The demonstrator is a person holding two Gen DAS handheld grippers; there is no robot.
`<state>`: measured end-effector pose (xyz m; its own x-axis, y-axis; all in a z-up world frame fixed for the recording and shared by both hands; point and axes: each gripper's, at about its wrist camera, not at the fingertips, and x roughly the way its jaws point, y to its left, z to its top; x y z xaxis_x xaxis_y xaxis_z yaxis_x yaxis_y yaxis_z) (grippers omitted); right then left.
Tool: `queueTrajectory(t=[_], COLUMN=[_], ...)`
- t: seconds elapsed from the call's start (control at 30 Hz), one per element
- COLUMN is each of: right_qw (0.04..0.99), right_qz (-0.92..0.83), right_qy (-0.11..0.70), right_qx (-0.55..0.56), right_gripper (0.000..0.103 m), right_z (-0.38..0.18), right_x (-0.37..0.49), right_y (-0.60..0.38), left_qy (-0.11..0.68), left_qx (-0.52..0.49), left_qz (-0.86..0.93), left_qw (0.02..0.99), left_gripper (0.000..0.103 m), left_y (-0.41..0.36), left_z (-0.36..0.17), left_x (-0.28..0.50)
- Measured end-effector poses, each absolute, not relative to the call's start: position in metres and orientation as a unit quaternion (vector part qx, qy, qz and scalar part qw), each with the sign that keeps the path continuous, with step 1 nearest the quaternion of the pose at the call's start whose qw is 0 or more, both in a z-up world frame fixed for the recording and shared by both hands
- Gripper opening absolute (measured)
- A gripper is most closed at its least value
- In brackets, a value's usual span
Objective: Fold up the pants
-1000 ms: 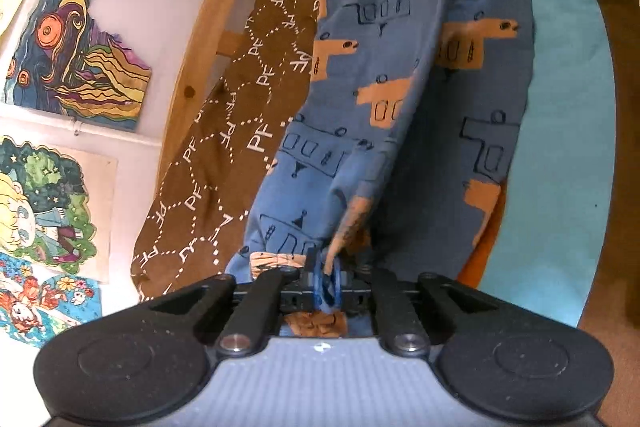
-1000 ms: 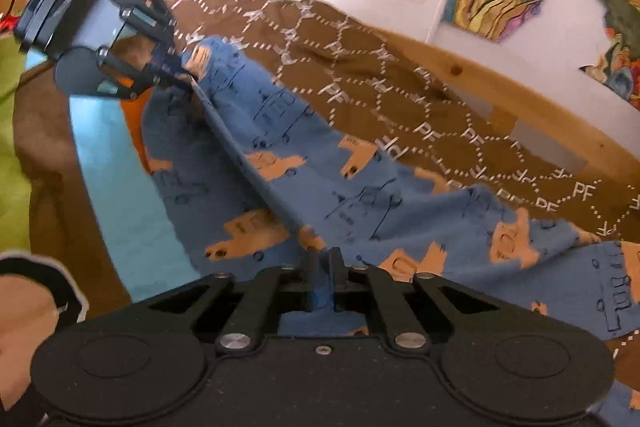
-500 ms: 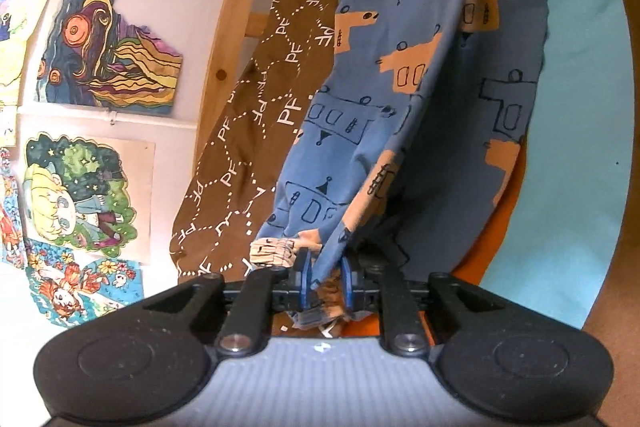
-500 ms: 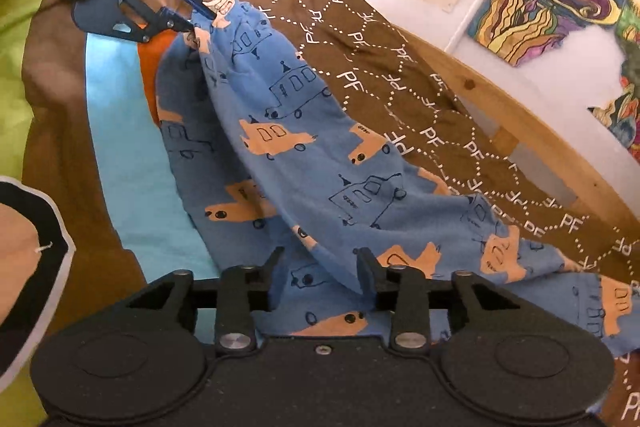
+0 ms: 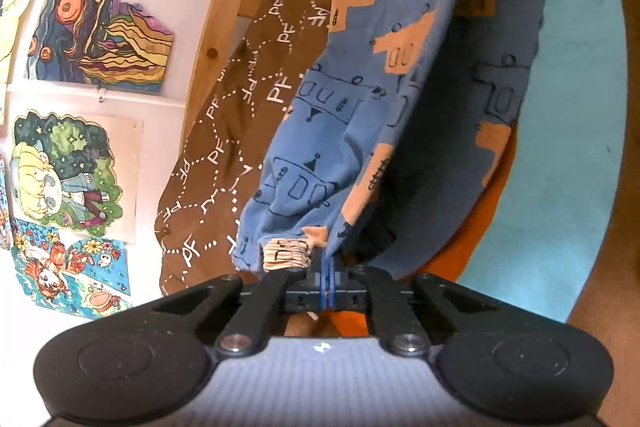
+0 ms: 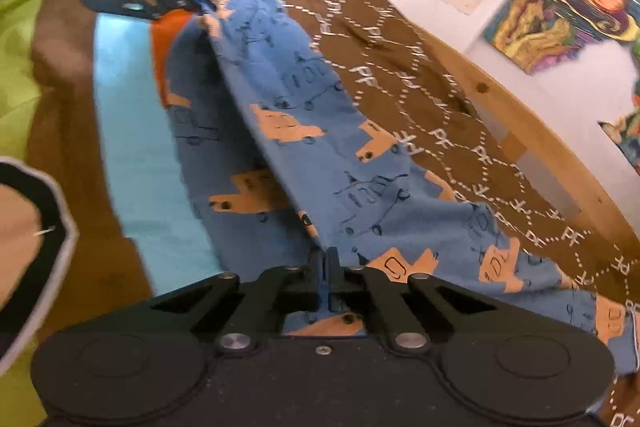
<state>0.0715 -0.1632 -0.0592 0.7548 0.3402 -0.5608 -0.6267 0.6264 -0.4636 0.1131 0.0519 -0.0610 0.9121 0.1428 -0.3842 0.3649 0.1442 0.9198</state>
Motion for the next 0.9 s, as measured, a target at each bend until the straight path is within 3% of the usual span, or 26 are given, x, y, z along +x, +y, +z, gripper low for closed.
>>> queueTrajectory(t=[0.47, 0.57, 0.67, 0.73, 0.8, 0.83, 0.9], right_qw=[0.843, 0.843, 0.838, 0.840, 0.841, 0.842, 0.851], right_qz=[0.307, 0.312, 0.317, 0.319, 0.321, 0.320, 0.306], right_qy=[0.241, 0.248, 0.250, 0.253, 0.259, 0.260, 0.263], right_qx=[-0.370, -0.362, -0.366, -0.359, -0.349, -0.347, -0.335], right_gripper=[0.000, 0.000, 0.000, 0.000, 0.002, 0.003, 0.026], right_z=[-0.065, -0.065, -0.064, -0.062, -0.059, -0.057, -0.051], right_x=[0.064, 0.066, 0.065, 0.065, 0.065, 0.064, 0.060], right_y=[-0.153, -0.155, -0.156, -0.157, -0.160, -0.162, -0.169], left_qy=[0.224, 0.234, 0.251, 0.265, 0.278, 0.283, 0.285], left_qx=[0.654, 0.637, 0.598, 0.561, 0.518, 0.499, 0.467], left_qz=[-0.102, -0.118, -0.130, -0.134, -0.141, -0.145, -0.155], left_qw=[0.716, 0.725, 0.750, 0.773, 0.797, 0.806, 0.823], left_gripper=[0.006, 0.011, 0.027, 0.047, 0.074, 0.078, 0.085], left_y=[0.060, 0.062, 0.064, 0.065, 0.065, 0.064, 0.059], left_z=[-0.066, -0.062, -0.054, -0.045, -0.035, -0.030, -0.022], left_x=[0.115, 0.113, 0.114, 0.113, 0.109, 0.105, 0.096])
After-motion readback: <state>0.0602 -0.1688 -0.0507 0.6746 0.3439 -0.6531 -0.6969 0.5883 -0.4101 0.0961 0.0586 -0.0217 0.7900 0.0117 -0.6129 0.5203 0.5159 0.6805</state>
